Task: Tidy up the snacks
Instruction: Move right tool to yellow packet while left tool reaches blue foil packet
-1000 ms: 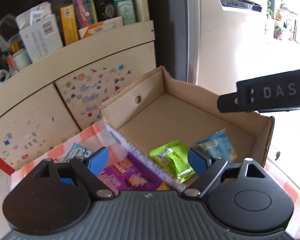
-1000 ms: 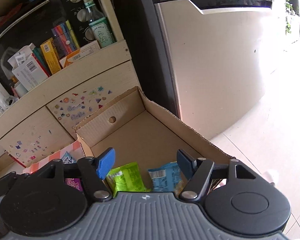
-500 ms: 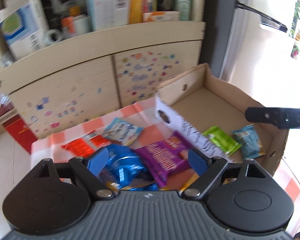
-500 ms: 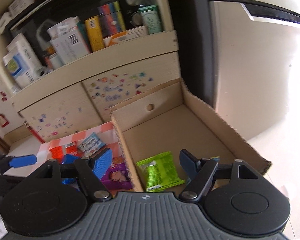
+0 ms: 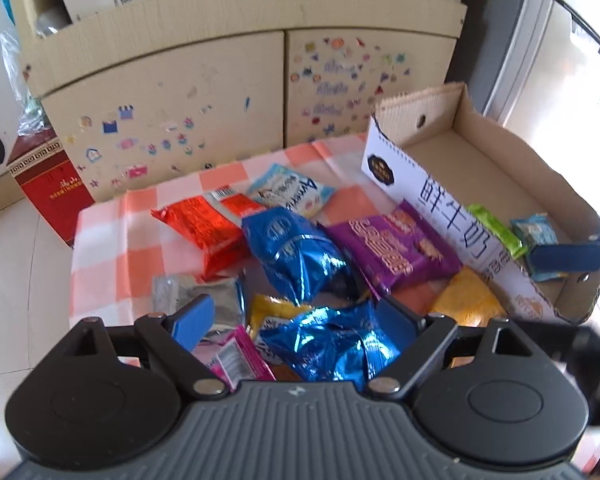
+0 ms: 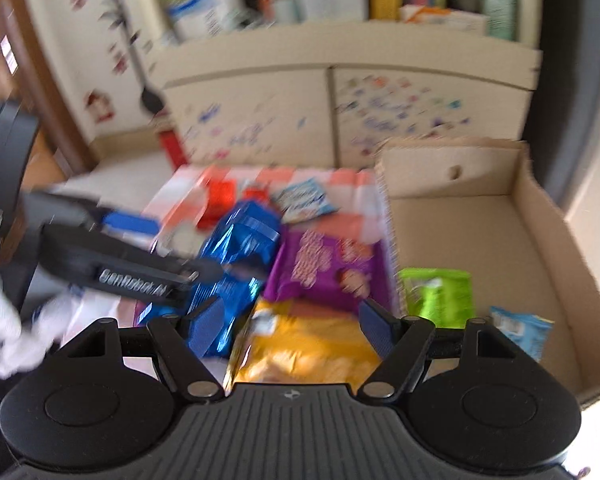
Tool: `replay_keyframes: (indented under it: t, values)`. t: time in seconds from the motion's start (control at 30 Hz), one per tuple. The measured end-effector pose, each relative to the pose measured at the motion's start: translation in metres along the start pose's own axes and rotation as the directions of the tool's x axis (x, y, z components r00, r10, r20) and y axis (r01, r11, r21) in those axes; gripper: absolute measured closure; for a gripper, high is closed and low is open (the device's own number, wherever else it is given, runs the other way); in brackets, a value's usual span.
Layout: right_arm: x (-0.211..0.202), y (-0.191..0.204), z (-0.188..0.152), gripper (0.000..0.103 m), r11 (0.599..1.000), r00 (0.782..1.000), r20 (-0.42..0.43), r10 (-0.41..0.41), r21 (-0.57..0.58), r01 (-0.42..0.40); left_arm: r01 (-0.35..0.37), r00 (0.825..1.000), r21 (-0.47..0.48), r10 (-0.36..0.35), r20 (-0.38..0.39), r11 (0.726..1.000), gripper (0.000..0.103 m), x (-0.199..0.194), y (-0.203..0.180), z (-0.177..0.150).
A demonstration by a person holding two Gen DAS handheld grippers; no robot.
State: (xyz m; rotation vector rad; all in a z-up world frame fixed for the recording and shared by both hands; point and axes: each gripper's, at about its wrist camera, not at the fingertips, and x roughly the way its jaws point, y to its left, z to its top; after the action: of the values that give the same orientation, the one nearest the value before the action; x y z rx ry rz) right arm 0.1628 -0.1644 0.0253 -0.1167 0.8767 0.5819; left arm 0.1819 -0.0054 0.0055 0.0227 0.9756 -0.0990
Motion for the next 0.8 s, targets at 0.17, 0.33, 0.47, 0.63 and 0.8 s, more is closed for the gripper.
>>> replay_keyframes:
  t: [0.17, 0.33, 0.47, 0.63, 0.8]
  values:
    - [0.016, 0.011, -0.009, 0.023, 0.995, 0.997, -0.077, 0.008, -0.1, -0.016, 0.008, 0.999, 0.028, -0.007, -0.04, 1.0, 0.014, 0.011, -0.006, -0.01]
    - [0.03, 0.015, -0.016, 0.023, 0.991, 0.993, -0.119, -0.007, -0.133, -0.009, -0.085, 0.995, 0.049, 0.087, -0.045, 0.995, 0.014, 0.013, 0.0, -0.013]
    - [0.041, 0.016, -0.018, 0.02, 0.986, 0.99, -0.13, -0.054, -0.162, 0.032, -0.126, 0.99, 0.028, 0.128, -0.052, 0.992, 0.014, 0.011, 0.018, -0.018]
    - [0.052, 0.022, -0.021, 0.013, 0.981, 0.986, -0.144, -0.083, -0.188, 0.055, -0.112, 0.993, -0.016, 0.111, -0.042, 0.994, 0.014, 0.0, 0.041, -0.023]
    - [0.052, 0.038, -0.025, 0.011, 0.974, 0.971, -0.233, 0.05, -0.204, -0.099, -0.046, 0.999, -0.028, 0.045, -0.022, 0.999, 0.014, -0.01, 0.05, -0.028]
